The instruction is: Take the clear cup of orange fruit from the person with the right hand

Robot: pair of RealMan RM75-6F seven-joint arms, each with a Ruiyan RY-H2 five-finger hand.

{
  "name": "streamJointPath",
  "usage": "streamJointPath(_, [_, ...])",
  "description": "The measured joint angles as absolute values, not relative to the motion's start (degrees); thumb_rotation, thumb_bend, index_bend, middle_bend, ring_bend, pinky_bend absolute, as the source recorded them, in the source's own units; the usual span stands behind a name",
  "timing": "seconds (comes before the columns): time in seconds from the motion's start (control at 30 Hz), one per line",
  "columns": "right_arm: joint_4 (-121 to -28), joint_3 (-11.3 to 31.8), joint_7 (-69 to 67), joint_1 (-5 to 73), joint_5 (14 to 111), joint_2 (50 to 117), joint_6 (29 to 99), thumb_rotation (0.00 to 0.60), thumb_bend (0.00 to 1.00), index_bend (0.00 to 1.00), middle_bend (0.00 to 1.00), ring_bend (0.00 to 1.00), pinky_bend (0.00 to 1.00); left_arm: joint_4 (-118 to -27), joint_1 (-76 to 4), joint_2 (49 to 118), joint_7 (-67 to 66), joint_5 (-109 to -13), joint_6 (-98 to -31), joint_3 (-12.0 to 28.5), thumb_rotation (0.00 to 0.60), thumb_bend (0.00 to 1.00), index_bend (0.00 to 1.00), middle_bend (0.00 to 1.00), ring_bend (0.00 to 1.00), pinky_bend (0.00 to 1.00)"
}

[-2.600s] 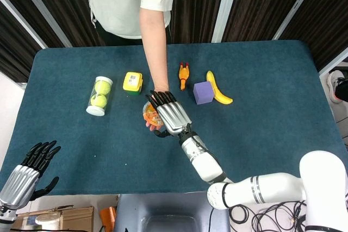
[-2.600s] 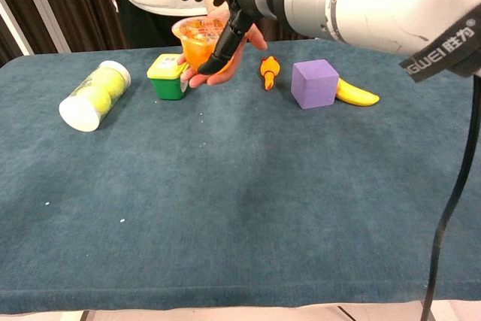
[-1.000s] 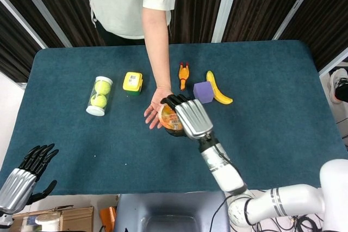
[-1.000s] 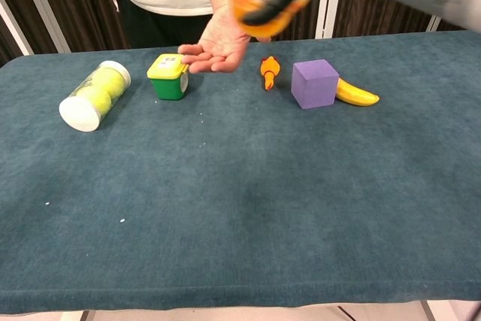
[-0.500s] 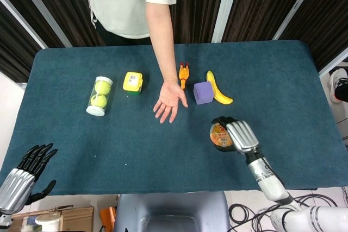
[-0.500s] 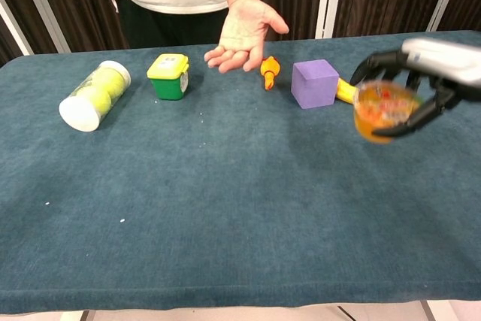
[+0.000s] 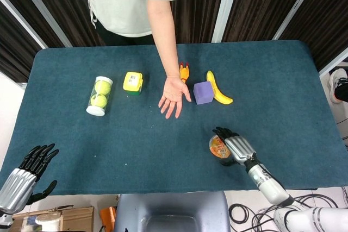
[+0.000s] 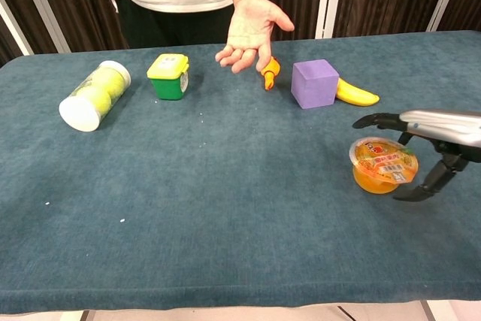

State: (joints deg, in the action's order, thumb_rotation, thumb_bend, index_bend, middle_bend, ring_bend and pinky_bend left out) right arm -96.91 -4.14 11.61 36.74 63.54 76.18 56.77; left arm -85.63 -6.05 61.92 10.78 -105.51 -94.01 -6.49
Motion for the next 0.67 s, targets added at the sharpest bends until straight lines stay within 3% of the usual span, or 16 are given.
streamJointPath(0.13, [-101.94,-5.24,12.18,34.35,67.36,70.85,60.98,0.600,0.15,0.00,0.00,0.00,0.09,-85.61,-5.75,61.89,10.74,-105.34,-94.60,-6.35,0.600,0.38,0.00,0.01,0.00,0.08])
streamJointPath(0.23, [-105.17,-6.79,14.15,30.85,70.97,66.92,67.83,0.600,0.15,0.00,0.00,0.00,0.00,-85.59,-5.55,61.83,10.89,-104.97,-94.86,-6.20,0.600,0.38,0.00,0.01,0.00,0.08])
streamJointPath(0.5, [-105.57,-9.92,15.14,12.67,80.21,62.61,97.09,0.600,0.15,0.00,0.00,0.00,0.00,-86.15,-5.76,61.88,10.03,-104.11,-93.61,-5.93,0.600,0.38,0.00,0.01,0.00,0.08])
streamJointPath(0.67, [-99.35,-10.26,12.13,2.94,82.81,63.47,106.75,0.600,0.15,0.00,0.00,0.00,0.00,-86.62,-5.88,62.02,9.12,-104.35,-93.38,-5.88,0.600,0.38,0.00,0.01,0.00,0.08])
